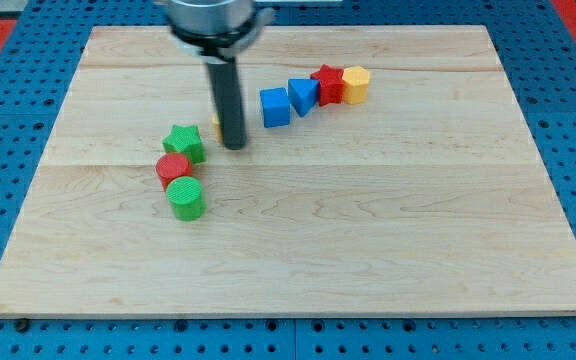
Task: Move your arm towards bottom left
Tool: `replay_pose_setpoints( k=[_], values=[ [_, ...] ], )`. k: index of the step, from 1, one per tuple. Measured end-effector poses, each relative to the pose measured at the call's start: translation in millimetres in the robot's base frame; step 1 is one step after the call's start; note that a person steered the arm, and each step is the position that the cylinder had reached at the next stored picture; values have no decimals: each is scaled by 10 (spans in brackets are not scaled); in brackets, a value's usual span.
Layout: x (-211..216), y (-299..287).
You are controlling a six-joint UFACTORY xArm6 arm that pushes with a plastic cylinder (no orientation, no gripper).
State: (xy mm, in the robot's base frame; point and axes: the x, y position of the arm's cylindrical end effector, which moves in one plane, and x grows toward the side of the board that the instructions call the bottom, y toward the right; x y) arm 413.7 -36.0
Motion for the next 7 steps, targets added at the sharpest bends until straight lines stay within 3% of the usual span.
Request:
replay_pose_setpoints(
  k=[1, 2, 7],
  values=[
    [80, 602],
    [243, 726],
    [-55, 735]
  ],
)
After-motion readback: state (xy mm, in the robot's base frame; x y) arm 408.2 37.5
